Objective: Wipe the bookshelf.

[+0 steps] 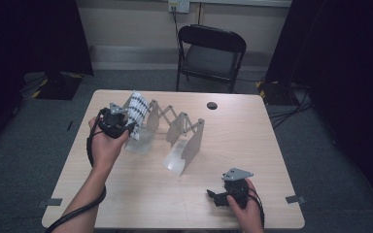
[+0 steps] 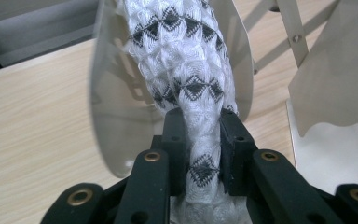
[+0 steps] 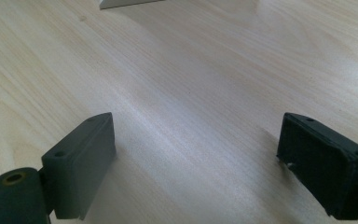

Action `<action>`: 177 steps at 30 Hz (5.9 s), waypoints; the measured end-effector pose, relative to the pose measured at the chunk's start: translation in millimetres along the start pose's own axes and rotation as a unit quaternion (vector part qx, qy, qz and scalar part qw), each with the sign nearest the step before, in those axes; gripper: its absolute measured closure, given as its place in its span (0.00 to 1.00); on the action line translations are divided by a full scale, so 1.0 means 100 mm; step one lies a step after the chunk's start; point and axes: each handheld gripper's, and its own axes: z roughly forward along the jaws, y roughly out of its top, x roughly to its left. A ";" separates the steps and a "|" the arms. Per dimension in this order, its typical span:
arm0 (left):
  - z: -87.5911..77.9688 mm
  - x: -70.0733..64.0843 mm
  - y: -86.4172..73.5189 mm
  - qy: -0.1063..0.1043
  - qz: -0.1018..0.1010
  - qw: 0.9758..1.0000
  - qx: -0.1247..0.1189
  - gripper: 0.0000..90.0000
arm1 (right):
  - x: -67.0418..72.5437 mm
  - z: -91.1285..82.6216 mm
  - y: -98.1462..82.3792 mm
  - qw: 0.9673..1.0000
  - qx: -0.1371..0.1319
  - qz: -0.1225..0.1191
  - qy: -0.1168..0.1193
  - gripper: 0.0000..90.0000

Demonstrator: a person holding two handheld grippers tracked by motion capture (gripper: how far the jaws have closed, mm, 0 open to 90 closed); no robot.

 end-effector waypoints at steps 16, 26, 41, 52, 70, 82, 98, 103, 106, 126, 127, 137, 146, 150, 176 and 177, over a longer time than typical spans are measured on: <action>0.36 0.06 -0.64 -0.004 -0.044 0.997 0.061 0.84 | 0.00 0.00 0.00 1.000 0.000 0.000 0.000 0.12; 0.51 0.07 -0.88 -0.012 -0.062 0.994 0.084 0.84 | 0.00 0.00 0.00 1.000 0.000 0.000 0.000 0.12; 0.38 0.04 -0.83 -0.020 -0.050 0.996 0.076 0.84 | 0.00 0.00 0.00 1.000 0.000 0.000 0.000 0.12; -0.16 0.07 -0.10 -0.004 -0.013 1.000 0.015 0.84 | 0.00 0.00 0.00 1.000 0.000 0.000 0.000 0.12; 0.11 0.13 -0.39 0.009 -0.026 0.998 0.052 0.84 | 0.00 0.00 0.00 1.000 -0.001 -0.001 0.001 0.12; 0.51 0.06 -0.73 0.008 -0.037 0.995 0.097 0.84 | 0.01 0.01 0.00 1.000 0.000 -0.001 0.002 0.12; 0.45 -0.05 -0.54 -0.008 -0.028 0.997 0.075 0.84 | 0.01 0.01 0.01 1.000 0.000 -0.002 0.003 0.12; 0.28 -0.07 -0.19 0.002 -0.013 0.999 0.032 0.84 | 0.01 0.01 0.01 1.000 0.000 -0.002 0.003 0.12; 0.24 -0.05 -0.03 0.004 -0.011 1.000 0.014 0.84 | 0.01 0.01 0.01 1.000 0.000 -0.002 0.003 0.12; 0.73 -0.04 -0.51 0.005 -0.042 0.996 0.080 0.83 | 0.01 0.01 0.00 1.000 0.000 -0.003 0.004 0.12; 0.74 -0.03 -0.54 0.002 -0.043 0.996 0.082 0.83 | 0.01 0.01 0.00 1.000 0.000 -0.003 0.004 0.12; 0.73 -0.01 -0.80 -0.011 -0.055 0.994 0.094 0.83 | 0.01 0.01 0.00 1.000 0.000 -0.003 0.004 0.12; 0.56 -0.01 -1.05 -0.032 -0.056 0.993 0.096 0.81 | 0.01 0.01 0.00 1.000 0.000 -0.003 0.003 0.12; 0.47 -0.03 -1.12 -0.036 -0.048 0.994 0.095 0.80 | 0.01 0.01 0.00 1.000 0.000 -0.003 0.002 0.12; 0.08 -0.19 -1.41 -0.063 -0.033 0.996 0.058 0.53 | 0.02 0.00 0.00 1.000 0.000 -0.001 0.001 0.12; 0.09 -0.19 -1.38 -0.059 -0.031 0.996 0.056 0.52 | 0.02 0.01 0.00 1.000 0.000 -0.001 0.000 0.12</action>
